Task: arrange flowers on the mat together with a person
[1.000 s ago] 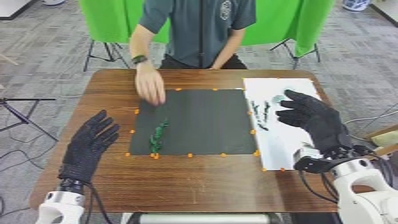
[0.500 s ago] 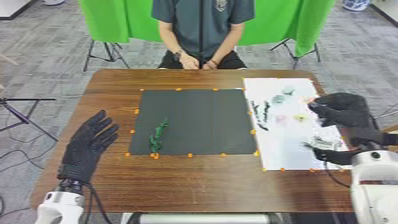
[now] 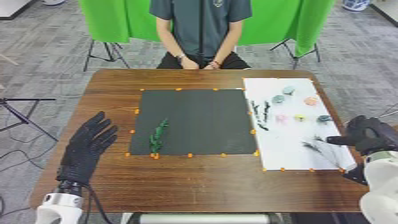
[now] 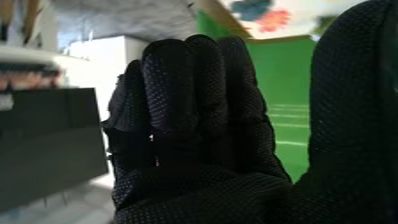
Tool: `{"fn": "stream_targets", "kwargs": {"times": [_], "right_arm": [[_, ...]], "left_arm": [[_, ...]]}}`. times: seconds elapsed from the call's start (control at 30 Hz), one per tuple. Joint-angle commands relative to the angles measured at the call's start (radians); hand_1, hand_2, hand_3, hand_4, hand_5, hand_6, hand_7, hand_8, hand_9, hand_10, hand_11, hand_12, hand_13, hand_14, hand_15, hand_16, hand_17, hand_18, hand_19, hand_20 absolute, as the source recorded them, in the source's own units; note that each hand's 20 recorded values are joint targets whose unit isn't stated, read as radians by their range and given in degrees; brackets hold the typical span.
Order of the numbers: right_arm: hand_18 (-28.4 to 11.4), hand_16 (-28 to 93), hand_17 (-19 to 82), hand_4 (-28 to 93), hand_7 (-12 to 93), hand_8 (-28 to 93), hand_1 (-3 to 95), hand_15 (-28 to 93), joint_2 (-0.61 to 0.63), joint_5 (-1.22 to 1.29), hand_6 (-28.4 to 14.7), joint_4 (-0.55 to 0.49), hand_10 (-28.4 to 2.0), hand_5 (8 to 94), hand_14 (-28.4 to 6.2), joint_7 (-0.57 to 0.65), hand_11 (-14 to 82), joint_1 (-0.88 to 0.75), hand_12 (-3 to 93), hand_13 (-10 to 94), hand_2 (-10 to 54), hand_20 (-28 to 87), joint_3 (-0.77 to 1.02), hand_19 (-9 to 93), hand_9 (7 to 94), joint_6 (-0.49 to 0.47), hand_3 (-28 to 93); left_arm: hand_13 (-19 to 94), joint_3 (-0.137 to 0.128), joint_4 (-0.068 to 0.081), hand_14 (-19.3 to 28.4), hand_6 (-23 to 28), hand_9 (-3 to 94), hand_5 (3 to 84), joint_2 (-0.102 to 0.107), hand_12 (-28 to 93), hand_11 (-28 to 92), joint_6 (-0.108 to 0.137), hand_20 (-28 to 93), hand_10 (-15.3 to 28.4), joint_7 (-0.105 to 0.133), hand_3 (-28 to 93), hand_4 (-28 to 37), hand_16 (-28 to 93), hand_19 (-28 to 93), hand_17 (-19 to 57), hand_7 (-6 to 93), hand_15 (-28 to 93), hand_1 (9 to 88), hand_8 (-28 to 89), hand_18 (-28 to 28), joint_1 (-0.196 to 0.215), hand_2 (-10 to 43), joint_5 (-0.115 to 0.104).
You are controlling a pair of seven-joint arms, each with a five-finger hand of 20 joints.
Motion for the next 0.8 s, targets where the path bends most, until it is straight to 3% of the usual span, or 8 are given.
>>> {"fn": "stream_targets", "kwargs": {"times": [0.03, 0.37, 0.6, 0.8], "right_arm": [[-17.7, 22, 30, -28, 38, -15, 49.4, 71, -0.025, -0.035, -4.1, 0.031, -13.7, 55.0, -10.4, 0.042, 50.8, -0.012, 34.3, 58, -9.5, 40, -0.030, 84, 58.0, -0.010, 38], [-18.2, 23, 33, -28, 33, -15, 49.5, 68, -0.037, -0.028, -1.5, 0.056, -11.8, 64.4, -9.5, 0.041, 45.2, -0.022, 33.1, 66, -9.5, 40, -0.030, 86, 68.6, -0.038, 41], [-18.2, 23, 33, -28, 36, -15, 48.9, 68, -0.025, -0.038, -0.7, 0.089, -11.7, 64.3, -9.3, 0.097, 46.2, 0.007, 34.3, 66, -9.5, 40, -0.084, 87, 68.9, -0.007, 46], [-18.1, 23, 33, -28, 38, -16, 49.7, 70, -0.016, -0.056, -0.1, 0.124, -11.6, 64.5, -9.2, 0.074, 48.4, 0.027, 34.5, 66, -9.5, 40, -0.115, 88, 68.6, 0.047, 49]], "left_arm": [[22, -0.002, -0.001, 13.7, 2.8, 24.0, 28.2, -0.011, 16, 24, 0.000, 11, 11.3, -0.006, 69, -22.1, 2, 43, -9.5, 23.6, 25, 29.4, -11, 21.1, 0.014, 0.0, -0.002], [22, -0.002, -0.001, 13.8, 2.8, 24.0, 28.1, -0.009, 16, 24, 0.001, 11, 11.3, -0.007, 69, -22.3, 2, 43, -9.4, 23.6, 25, 29.3, -12, 21.0, 0.016, 0.0, -0.003], [22, 0.001, 0.002, 13.8, 2.8, 24.0, 28.2, -0.016, 16, 24, -0.008, 11, 11.3, -0.019, 69, -22.3, 2, 43, -9.5, 23.5, 25, 29.5, -12, 21.1, 0.008, 0.2, -0.001], [22, 0.001, 0.000, 13.8, 2.8, 24.1, 28.2, -0.014, 16, 24, -0.005, 11, 11.4, -0.017, 69, -22.2, 2, 43, -9.5, 23.5, 25, 29.5, -11, 21.0, 0.011, 0.3, -0.002]]}}
